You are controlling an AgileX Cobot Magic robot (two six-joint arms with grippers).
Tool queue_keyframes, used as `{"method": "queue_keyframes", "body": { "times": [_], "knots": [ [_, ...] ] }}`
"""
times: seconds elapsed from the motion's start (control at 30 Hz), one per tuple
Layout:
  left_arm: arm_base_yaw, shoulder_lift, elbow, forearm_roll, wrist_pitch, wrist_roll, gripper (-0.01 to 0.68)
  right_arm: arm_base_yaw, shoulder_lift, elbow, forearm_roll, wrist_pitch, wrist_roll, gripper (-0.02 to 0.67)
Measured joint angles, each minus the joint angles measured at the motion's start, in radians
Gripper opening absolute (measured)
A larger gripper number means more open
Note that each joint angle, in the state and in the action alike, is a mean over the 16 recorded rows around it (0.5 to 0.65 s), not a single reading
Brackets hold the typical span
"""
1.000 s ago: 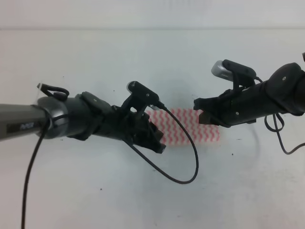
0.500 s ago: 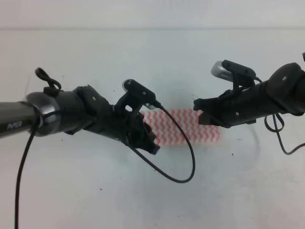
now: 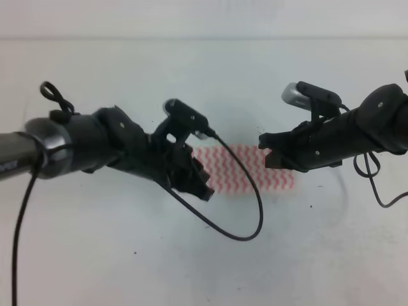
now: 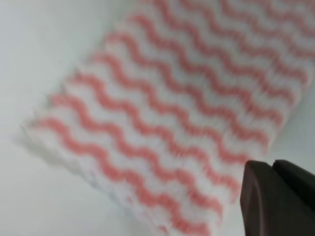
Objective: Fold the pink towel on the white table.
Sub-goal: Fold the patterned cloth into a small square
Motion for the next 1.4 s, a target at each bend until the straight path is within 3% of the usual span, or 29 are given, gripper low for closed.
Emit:
{"method": "queue_keyframes", "body": {
  "times": [0.8, 1.4],
  "knots": [
    [0.000, 0.012, -0.002, 0.130, -0.001, -0.126, 0.000, 0.001, 0.000, -0.002, 0.016, 0.028, 0.002, -0.002],
    [0.000, -0.012, 0.000, 0.140, -0.112, -0.093, 0.000, 0.001, 0.104, -0.066, -0.020, 0.076, 0.038, -0.002]
  ]
}}
